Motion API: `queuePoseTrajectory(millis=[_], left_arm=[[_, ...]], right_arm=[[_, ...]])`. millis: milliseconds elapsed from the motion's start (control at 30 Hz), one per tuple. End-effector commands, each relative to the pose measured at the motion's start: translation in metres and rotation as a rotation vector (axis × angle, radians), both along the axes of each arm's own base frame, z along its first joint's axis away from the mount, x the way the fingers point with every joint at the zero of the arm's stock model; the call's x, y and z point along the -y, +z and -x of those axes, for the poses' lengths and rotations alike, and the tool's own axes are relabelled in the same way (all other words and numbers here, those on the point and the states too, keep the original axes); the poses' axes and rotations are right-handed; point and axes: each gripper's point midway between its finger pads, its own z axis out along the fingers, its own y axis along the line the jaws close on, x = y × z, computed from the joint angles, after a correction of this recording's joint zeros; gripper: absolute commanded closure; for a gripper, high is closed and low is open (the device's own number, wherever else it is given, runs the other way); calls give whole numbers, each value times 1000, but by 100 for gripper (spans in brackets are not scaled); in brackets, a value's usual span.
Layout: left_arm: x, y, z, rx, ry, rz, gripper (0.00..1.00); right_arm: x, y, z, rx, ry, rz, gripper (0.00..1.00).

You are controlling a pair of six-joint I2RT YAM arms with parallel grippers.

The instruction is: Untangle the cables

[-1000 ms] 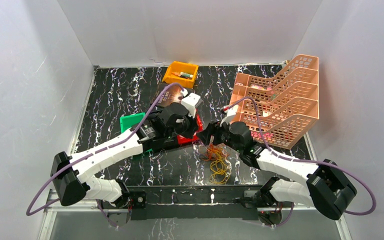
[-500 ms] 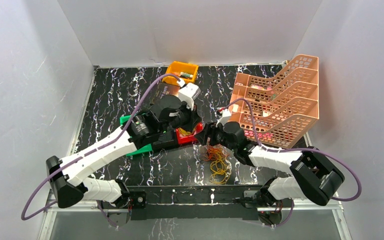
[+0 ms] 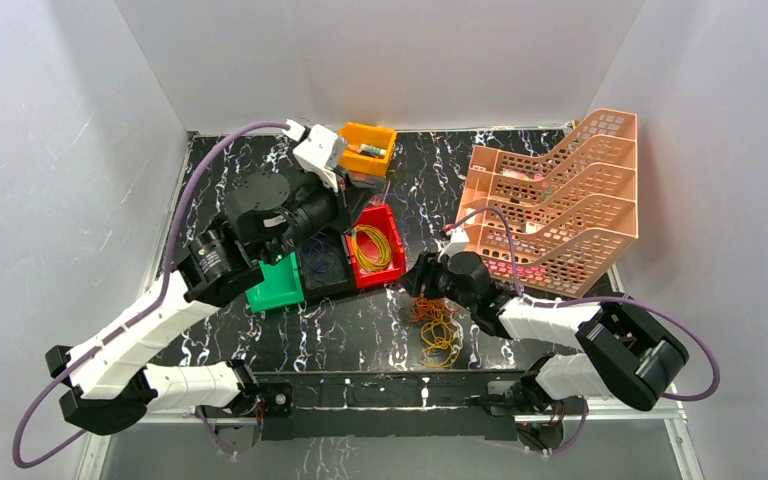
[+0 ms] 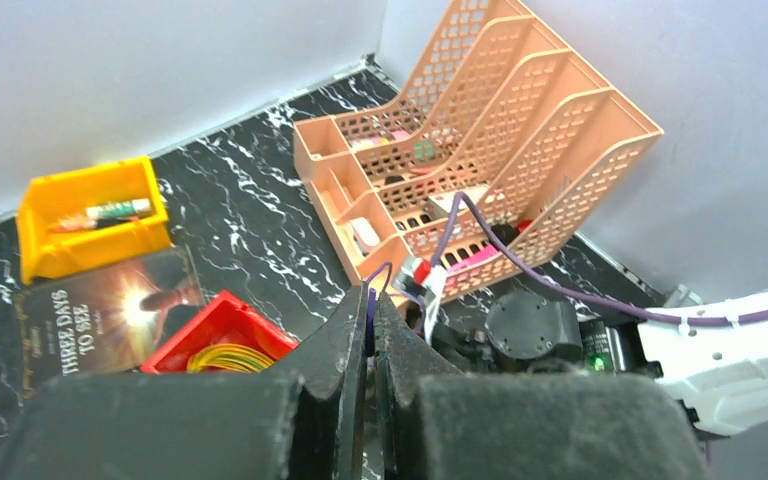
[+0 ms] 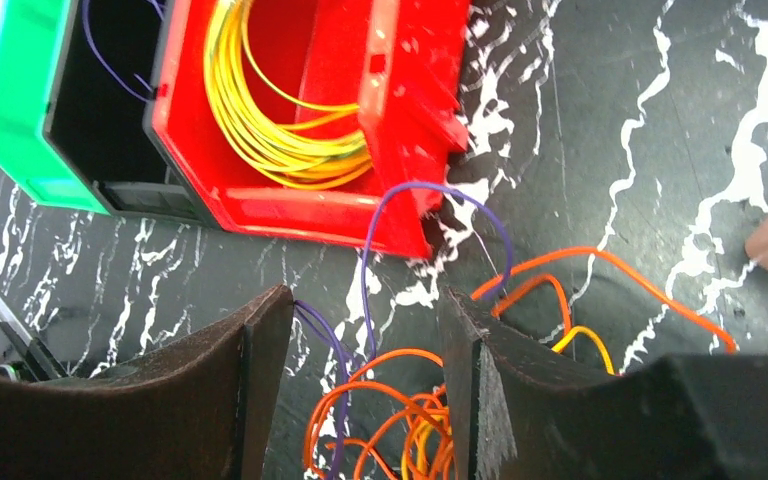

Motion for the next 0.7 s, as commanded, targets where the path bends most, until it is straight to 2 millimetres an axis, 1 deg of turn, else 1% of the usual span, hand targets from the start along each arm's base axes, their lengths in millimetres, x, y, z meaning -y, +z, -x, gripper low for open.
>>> queuePoseTrajectory(millis=[0,33,67,133,400,667], left_arm=[[-22,31,-1,92,59,-13,100],[-25,35,-2,103,68,-14,100],[-27,40,-3,117,77,-15,100],[-32,47,-4,141,94,-20,100],[-48,85,-12,253,167,-23,100],[-71,136,-19,407,281,8,100]], right_arm=[[6,-13,5,-30,-24,3,37],[13,-26,12,-56,-25,20,37],[16,-33,17,-72,-27,28,37],[21,-40,22,-92,-30,36,38],[40,-61,38,-141,-50,77,37],[49,-72,48,-168,-53,98,35]])
